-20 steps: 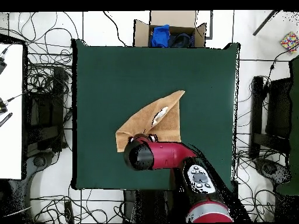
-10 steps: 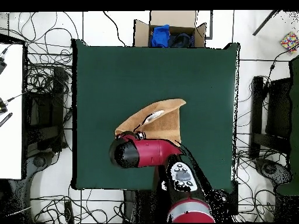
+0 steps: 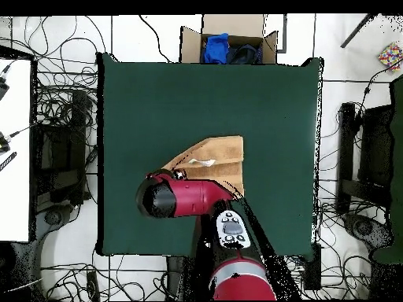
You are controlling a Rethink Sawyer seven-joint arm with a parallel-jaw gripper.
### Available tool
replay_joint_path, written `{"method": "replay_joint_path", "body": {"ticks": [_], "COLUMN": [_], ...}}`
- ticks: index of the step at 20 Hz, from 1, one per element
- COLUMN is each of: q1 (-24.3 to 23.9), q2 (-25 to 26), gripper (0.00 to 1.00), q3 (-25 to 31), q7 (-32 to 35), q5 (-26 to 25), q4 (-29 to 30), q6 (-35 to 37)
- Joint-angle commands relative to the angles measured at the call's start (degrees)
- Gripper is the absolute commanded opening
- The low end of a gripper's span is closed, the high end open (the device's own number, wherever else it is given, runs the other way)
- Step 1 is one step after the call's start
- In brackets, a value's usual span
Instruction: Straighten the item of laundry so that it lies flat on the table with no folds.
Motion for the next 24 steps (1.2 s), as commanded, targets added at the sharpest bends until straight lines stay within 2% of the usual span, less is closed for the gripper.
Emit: {"method": "replay_joint_path", "body": {"ticks": [1,3,9,14,18,24], "q1": [-0.6,-1.4,-1.0,-0.8,1.2,6.9], "q2": [4.3,4.7,5.3,4.9,4.0,3.0], "gripper": [0.0,0.0,0.0,0.0,0.0,0.0], "q3": [2.4,3.1,2.1,2.1,0.8,-4.1], "q7": [10.7,10.9,8.9,8.3,11.1,15.6], "q5": [4.6,5.0,5.9,6.4,7.9,11.7], "q4": [-6.8,-7.3,-12.1,-13.0,-12.1,-13.4], "q6": [1.0,-0.7,4.4,6.7,7.5,9.8]}}
